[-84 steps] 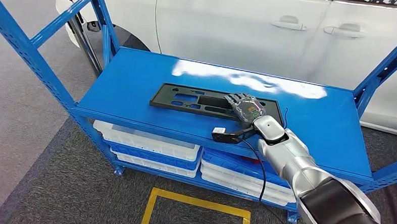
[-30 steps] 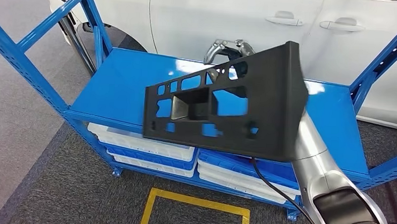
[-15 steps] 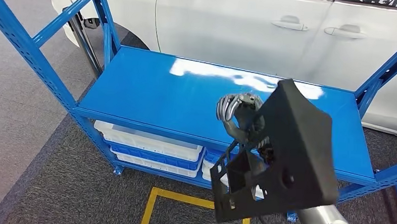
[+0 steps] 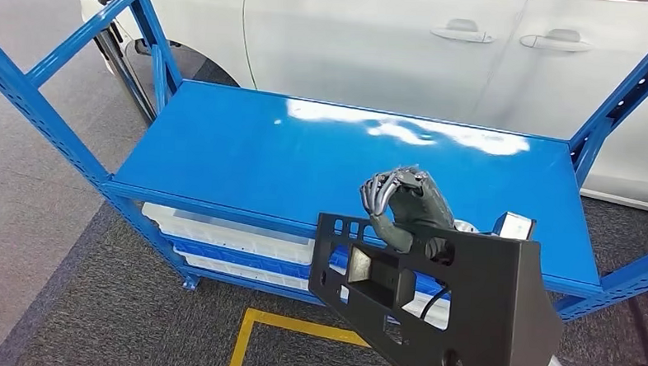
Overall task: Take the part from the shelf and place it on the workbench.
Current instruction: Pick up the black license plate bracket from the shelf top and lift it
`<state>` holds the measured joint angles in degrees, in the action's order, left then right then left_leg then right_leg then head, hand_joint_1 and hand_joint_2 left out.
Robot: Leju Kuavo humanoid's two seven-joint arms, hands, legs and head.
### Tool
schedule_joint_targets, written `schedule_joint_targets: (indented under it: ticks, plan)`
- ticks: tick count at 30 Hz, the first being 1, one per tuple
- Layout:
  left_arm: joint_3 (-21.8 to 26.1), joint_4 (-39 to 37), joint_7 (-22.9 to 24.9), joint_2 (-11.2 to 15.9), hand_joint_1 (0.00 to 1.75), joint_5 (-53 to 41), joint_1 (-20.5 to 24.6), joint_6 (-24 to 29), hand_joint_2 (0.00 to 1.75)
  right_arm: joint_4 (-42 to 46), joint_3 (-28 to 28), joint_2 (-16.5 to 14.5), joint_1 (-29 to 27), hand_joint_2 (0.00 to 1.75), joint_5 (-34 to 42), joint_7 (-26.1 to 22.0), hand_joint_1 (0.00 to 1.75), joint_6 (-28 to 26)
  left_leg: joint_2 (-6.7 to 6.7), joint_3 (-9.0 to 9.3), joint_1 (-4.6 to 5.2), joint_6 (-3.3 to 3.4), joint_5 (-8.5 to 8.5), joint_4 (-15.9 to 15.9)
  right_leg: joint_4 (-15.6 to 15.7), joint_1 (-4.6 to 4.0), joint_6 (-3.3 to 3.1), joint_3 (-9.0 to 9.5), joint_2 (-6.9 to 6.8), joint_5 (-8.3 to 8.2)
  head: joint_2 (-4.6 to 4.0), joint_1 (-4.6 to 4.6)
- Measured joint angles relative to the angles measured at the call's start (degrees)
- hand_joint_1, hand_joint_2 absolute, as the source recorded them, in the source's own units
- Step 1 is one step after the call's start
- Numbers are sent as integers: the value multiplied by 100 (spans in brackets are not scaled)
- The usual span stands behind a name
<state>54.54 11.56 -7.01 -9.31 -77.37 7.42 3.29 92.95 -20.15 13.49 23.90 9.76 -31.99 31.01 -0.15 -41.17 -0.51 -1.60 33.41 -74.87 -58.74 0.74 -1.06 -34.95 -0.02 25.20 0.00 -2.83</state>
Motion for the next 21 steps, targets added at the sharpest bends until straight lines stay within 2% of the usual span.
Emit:
schedule_joint_targets:
  ticks: [1,2,3,5,6,9,10,12,14,15,16,17,19,20,21]
  plan:
    - [1,0,2,0,0,0,-4,-2,175,2,-5,2,-1,175,-2,1,175,11,0,11,0,9,-71,19,-1,-5,0,4,4,0,0,0]
    - [1,0,4,0,0,1,-5,-2,175,6,-11,2,5,175,-5,4,175,24,0,133,1,31,-240,270,-1,-11,1,11,9,1,0,0]
    - [1,0,5,0,0,2,-5,-2,175,12,-17,2,14,175,-7,9,175,40,-2,335,6,67,-454,681,0,-15,3,21,14,3,0,1]
    - [0,0,5,5,0,7,0,0,175,27,-26,3,45,175,-10,25,175,68,-2,692,32,139,-718,1421,-2,-34,28,27,20,4,0,1]
    - [-1,0,5,8,0,9,-2,1,175,34,-33,4,58,175,-11,34,175,77,-3,773,48,165,-755,1598,-2,-38,52,24,20,1,0,1]
    - [1,0,5,13,0,16,-20,4,175,44,-68,4,79,175,-13,58,175,81,-5,801,52,235,-790,1693,10,-33,150,25,17,-4,0,1]
    - [1,0,3,13,0,17,-23,5,175,51,-77,4,89,175,-13,65,175,81,-4,814,38,266,-817,1728,-45,-31,180,3,15,46,0,1]
    - [1,0,-1,11,0,21,-21,5,175,65,-87,-1,107,175,-14,76,175,81,4,832,14,313,-861,1785,-479,-20,226,-190,13,326,0,1]
    - [1,0,-3,11,0,32,-26,7,175,70,-104,-10,103,175,-16,94,175,80,8,819,19,327,-863,1782,-1238,-3,259,-543,13,678,0,1]
    - [1,0,-5,11,0,33,-32,12,175,71,-115,-15,94,175,-18,105,175,79,8,815,20,328,-861,1775,-1502,9,275,-668,11,748,0,1]
    - [1,0,-8,11,0,23,-38,22,175,71,-125,-15,89,175,-21,115,175,77,7,812,19,326,-857,1766,-1564,23,288,-696,9,708,0,1]
    - [-2,0,-11,9,0,2,-42,36,175,72,-132,-15,89,175,-23,120,175,75,4,812,15,317,-848,1750,-1389,38,298,-607,6,563,0,1]
    - [-16,0,-16,4,0,-66,-43,74,175,80,-147,-16,104,175,-26,131,175,70,-4,805,12,274,-810,1692,-622,58,304,-218,-5,207,0,1]
    - [-25,0,-16,2,0,-96,-40,95,175,89,-154,-16,110,175,-26,137,175,67,-9,793,18,243,-787,1654,-309,57,280,-67,-3,102,0,0]
    - [-32,0,-16,0,0,-121,-37,116,175,95,-161,-16,113,175,-26,144,175,64,-12,780,27,212,-771,1626,-123,50,251,17,1,62,0,-1]
